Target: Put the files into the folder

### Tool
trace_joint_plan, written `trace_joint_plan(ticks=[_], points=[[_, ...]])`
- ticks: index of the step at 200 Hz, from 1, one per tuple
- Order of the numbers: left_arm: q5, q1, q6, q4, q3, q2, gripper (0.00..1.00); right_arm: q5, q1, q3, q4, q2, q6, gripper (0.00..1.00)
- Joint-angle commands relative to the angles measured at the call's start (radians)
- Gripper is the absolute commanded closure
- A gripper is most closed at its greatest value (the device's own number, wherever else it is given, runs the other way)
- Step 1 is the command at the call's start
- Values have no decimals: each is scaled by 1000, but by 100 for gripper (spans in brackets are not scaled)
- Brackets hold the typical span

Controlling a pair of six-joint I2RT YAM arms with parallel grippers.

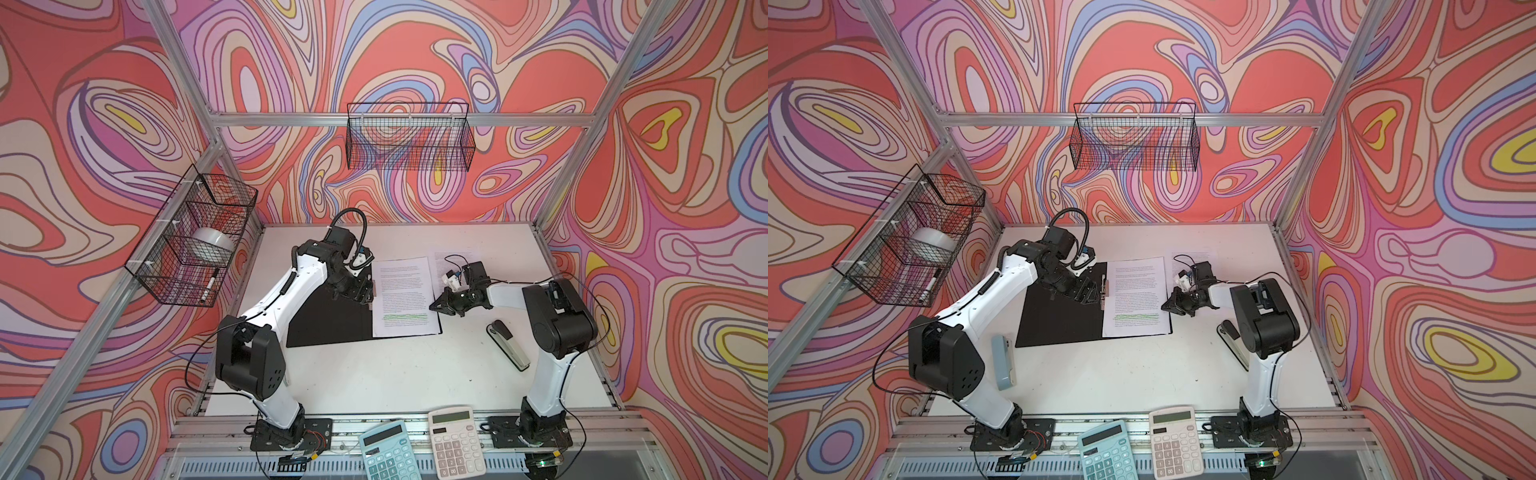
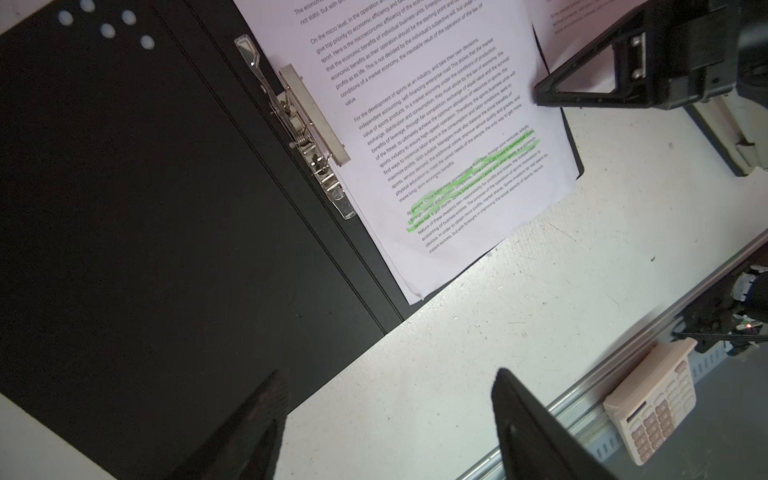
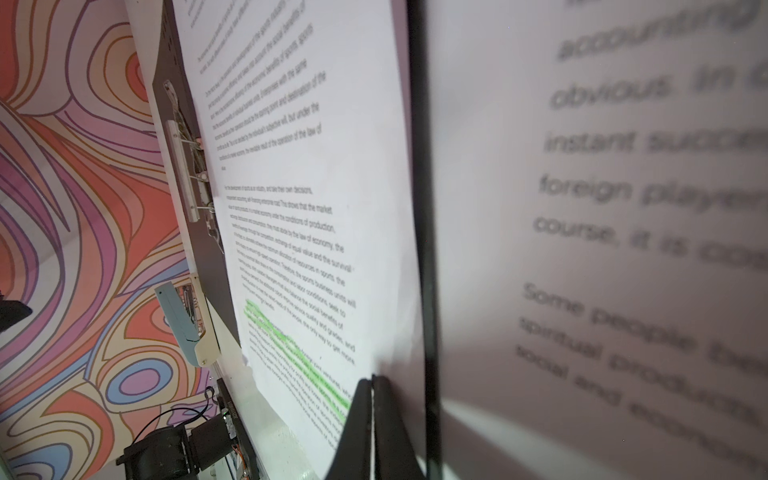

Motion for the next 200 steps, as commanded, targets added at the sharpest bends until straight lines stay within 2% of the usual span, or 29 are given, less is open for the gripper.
trace_joint_plan(ticks=[1, 36, 93, 144, 200], points=[[-2, -6, -1, -6, 8, 12, 22, 74, -1, 4, -75, 40, -51, 94], [-4, -6, -1, -8, 11, 6, 22, 52, -1, 29, -88, 27, -61, 93], [0, -6, -2, -8, 10, -7, 22, 35, -1, 77, -178, -123, -58, 91], [6, -6, -5, -7, 9, -14, 22, 9, -1, -2, -199, -259, -31, 91], [3, -6, -8, -6, 4, -14, 22, -4, -1, -100, -157, -274, -23, 92]])
